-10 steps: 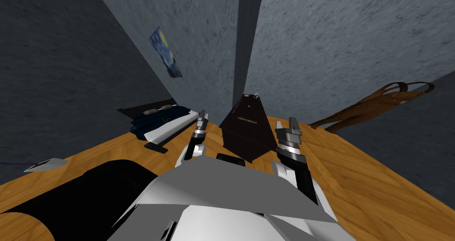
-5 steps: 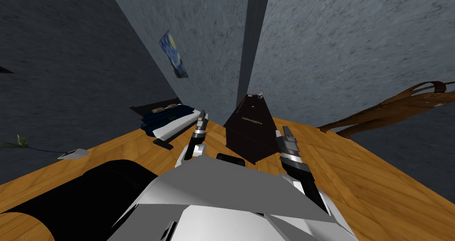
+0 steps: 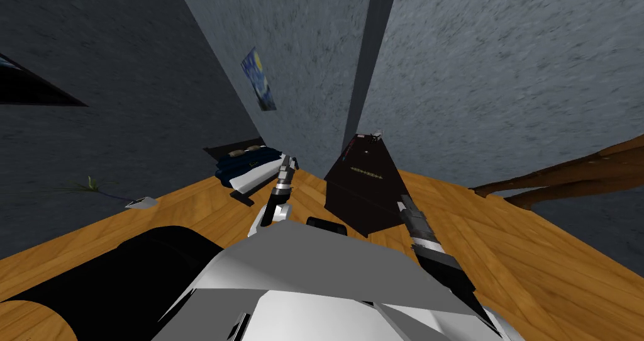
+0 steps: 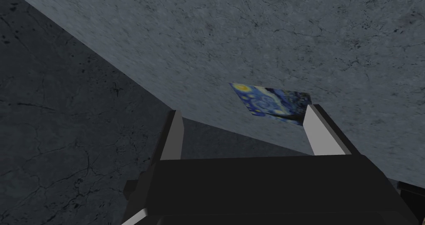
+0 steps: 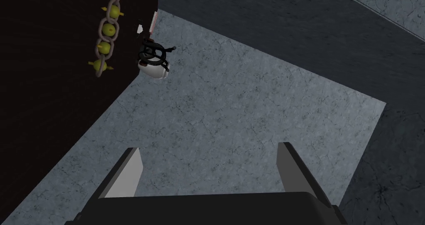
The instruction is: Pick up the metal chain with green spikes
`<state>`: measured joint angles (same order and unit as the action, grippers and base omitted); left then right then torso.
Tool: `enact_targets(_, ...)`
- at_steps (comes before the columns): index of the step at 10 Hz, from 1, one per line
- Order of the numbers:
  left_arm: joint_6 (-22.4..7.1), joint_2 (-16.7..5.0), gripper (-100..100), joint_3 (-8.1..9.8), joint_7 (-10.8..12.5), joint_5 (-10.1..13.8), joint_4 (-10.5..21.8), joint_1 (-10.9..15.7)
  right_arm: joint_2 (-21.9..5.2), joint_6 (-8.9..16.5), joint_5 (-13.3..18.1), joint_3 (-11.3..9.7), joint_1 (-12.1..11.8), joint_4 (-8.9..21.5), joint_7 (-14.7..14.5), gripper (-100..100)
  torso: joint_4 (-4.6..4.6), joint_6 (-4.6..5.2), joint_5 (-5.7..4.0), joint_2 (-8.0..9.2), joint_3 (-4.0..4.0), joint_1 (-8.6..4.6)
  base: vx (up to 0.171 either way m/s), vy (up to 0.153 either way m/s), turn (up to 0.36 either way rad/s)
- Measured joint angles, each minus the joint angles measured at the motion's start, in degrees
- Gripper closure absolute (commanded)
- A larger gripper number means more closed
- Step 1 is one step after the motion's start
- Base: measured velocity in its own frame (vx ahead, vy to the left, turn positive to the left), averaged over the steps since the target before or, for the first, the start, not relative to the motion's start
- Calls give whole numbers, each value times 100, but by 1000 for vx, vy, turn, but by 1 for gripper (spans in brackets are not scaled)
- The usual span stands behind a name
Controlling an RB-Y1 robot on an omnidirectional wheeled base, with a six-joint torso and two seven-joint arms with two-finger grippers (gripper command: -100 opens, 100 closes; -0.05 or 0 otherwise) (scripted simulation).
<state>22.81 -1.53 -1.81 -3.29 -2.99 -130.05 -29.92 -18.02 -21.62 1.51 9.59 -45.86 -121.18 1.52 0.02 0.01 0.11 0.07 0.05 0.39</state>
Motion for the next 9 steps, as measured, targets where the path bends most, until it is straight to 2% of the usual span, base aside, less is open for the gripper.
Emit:
enact_targets(1, 0, 0, 0, 0, 0, 0, 0, 0, -244, -36, -55, 138, -145, 227, 31, -100, -1, -2, -2, -2, -1, -7, -3, 130, 204)
enact_targets(2, 0, 0, 0, 0, 0, 0, 0, 1, -409, 27, -25, 173, -271, 379, -23, -100, -1, -3, -1, -2, -1, 3, 12, 104, 56)
enact_targets(4, 0, 0, 0, 0, 0, 0, 0, 0, -663, 39, -11, 264, -579, 626, -92, -100, -2, -2, -1, -8, -5, -5, 21, 87, 98)
enact_targets(5, 0, 0, 0, 0, 0, 0, 0, 0, -758, 2, -8, 296, -645, 798, -111, -100, -2, 0, -3, -8, -5, -13, 10, 101, 152)
enact_targets(6, 0, 0, 0, 0, 0, 0, 0, 0, -874, -67, 24, 330, -823, 1011, -164, -100, -1, -2, -2, -5, -3, -6, 15, 85, 49)
enact_targets(7, 0, 0, 0, 1, 0, 0, 0, 0, -962, -76, 31, 361, -894, 1113, -193, -100, -1, 0, -2, -6, -4, -10, 37, 88, 130)
enact_targets(8, 0, 0, 0, 0, 0, 0, 0, 0, -1059, -84, 77, 378, -978, 1350, -257, -100, -2, -2, -3, -12, -7, -10, 22, 69, 70)
enact_targets(9, 0, -1, 0, 1, 0, 0, 0, 0, -1208, -41, 63, 447, -1098, 1363, -256, -100, -2, -1, -3, -9, -6, -16, 12, 88, 140)
